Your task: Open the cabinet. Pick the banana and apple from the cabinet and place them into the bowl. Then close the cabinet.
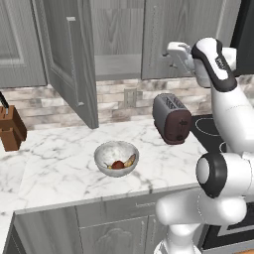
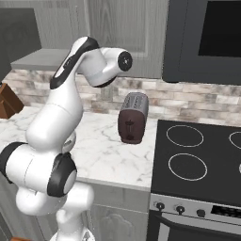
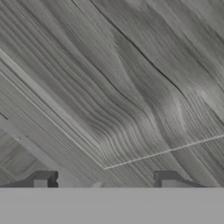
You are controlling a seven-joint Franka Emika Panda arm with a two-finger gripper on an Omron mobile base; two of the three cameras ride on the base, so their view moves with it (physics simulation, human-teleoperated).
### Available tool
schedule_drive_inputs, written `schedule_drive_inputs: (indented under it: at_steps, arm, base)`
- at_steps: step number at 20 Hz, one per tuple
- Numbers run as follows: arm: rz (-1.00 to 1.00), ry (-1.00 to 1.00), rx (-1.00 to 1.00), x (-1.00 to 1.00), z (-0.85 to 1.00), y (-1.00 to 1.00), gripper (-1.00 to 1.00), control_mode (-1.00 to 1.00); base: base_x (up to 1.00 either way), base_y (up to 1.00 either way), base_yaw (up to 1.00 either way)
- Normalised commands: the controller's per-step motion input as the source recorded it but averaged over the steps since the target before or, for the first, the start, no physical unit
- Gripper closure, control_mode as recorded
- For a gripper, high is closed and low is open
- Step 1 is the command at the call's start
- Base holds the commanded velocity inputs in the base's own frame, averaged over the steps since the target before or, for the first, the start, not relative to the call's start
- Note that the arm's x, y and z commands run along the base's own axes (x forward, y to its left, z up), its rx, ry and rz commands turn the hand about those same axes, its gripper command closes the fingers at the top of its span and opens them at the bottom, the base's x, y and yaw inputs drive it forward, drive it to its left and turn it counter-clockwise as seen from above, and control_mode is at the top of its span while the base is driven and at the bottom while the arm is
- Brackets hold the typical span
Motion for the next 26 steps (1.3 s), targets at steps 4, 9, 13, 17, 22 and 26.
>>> schedule_drive_inputs:
  at_steps: [4, 9, 13, 17, 22, 26]
  arm:
    - [-0.08, 0.0, 0.0, -0.49, 0.0, 0.0, -1.0, -1.0]
    - [-0.08, 0.0, 0.0, -0.74, 0.0, 0.03, -1.0, -1.0]
    - [-0.08, 0.0, 0.0, -0.8, 0.0, 0.21, -1.0, -1.0]
    - [-0.09, 0.0, 0.0, -0.83, 0.0, 0.36, -1.0, -1.0]
    - [-0.09, 0.0, 0.0, -0.85, 0.0, 0.35, -1.0, -1.0]
    - [-0.07, 0.05, 0.0, -0.94, 0.05, 0.35, -1.0, -1.0]
  base:
    - [0.0, 0.0, 0.0]
    - [0.0, 0.0, 0.0]
    - [0.0, 0.0, 0.0]
    - [0.0, 0.0, 0.0]
    - [0.0, 0.0, 0.0]
    - [0.0, 0.0, 0.0]
